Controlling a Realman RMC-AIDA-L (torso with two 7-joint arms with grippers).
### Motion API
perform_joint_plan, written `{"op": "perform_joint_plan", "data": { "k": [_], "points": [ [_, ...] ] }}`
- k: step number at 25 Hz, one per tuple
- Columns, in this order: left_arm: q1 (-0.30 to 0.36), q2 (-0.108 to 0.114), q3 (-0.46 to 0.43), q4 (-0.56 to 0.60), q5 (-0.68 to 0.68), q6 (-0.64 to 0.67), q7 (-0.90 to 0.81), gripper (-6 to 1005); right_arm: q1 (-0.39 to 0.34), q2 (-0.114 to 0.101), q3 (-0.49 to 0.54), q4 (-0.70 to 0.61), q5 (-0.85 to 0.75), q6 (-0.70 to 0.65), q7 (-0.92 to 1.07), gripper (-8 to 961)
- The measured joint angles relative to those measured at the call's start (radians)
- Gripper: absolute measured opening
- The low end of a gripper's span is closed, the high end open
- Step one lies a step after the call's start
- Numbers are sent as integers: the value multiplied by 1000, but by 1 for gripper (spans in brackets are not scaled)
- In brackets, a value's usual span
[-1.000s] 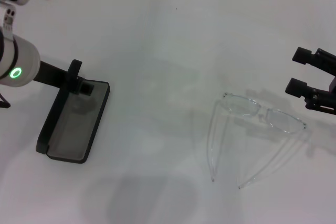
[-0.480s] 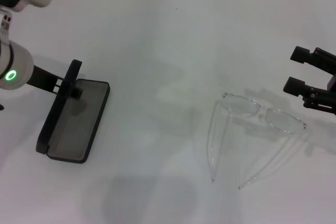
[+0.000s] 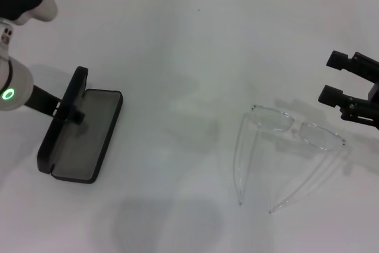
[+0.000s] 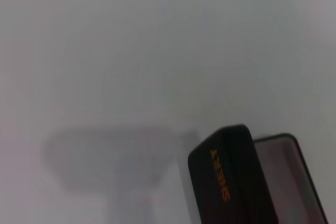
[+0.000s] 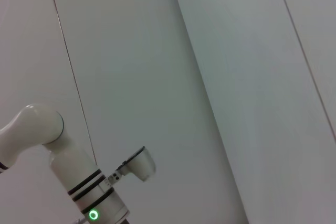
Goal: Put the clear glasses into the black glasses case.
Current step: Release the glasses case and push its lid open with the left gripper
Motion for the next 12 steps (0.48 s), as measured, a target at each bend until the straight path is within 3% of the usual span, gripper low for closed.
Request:
{"op": "perform_joint_plan", "data": {
  "k": [3, 12],
  "points": [
    [-6, 3, 2, -2, 0, 17, 8, 622, 0, 1, 0, 1, 0, 0, 0, 869],
    [-10, -9, 28, 54, 0, 34, 40, 297, -2, 2, 0, 4, 0, -2, 0, 869]
  ]
}}
